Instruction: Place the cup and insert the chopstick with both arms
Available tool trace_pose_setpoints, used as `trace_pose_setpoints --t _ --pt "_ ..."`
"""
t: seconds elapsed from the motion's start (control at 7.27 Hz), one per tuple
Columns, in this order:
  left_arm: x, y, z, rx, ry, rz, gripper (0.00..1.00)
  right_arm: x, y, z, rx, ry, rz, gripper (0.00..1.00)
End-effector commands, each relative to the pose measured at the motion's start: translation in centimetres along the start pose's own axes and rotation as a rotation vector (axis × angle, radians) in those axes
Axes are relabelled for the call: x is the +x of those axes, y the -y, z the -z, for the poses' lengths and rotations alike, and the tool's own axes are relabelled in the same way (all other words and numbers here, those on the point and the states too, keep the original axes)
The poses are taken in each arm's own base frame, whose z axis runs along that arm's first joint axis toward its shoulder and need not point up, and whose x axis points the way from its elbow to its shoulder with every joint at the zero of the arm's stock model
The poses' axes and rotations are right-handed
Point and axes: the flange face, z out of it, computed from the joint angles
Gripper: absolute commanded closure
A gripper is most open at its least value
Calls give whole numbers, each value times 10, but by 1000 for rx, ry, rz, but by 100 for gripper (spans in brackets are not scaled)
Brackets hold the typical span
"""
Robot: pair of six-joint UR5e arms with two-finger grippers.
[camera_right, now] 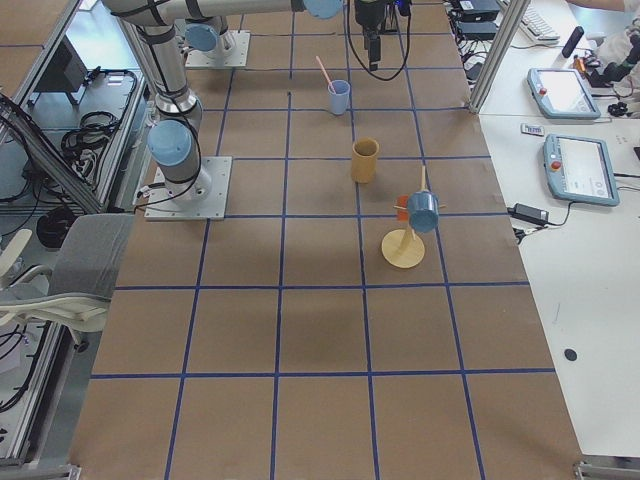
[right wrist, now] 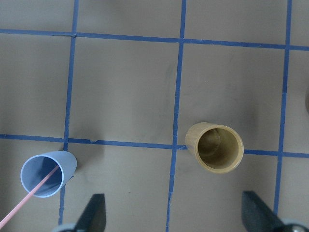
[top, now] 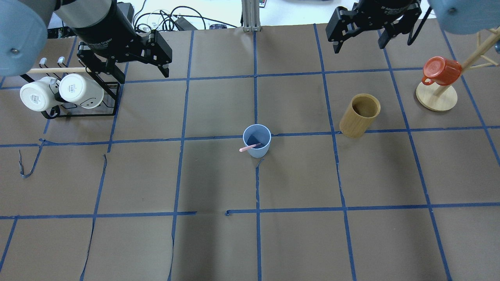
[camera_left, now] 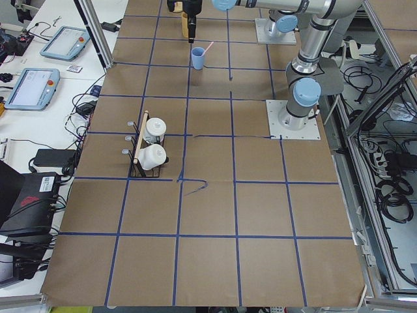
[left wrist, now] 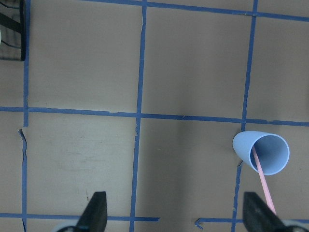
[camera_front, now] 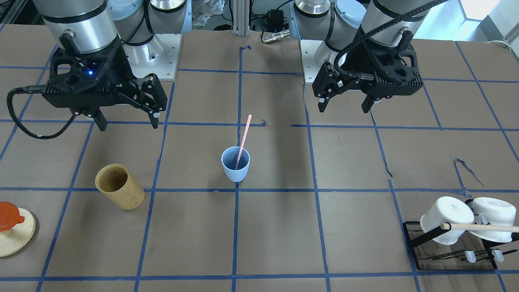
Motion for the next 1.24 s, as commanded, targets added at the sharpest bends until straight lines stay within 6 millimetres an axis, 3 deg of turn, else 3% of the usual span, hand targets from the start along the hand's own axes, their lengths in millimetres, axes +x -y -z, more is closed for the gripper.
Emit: trace_pose_setpoints --t 0.0,0.28,0.55,1.1 --pt "0 0 0 0 0 -1 0 10 -5 1 -34 -3 55 0" --pt "0 1 -1 0 -1 0 0 13 -10 10 -24 -8 51 0" --pt "-13 5 1 2 -3 26 0 13 -10 10 -21 -8 51 0" --pt "-14 3 3 3 2 26 0 14 -11 11 -22 -7 48 0"
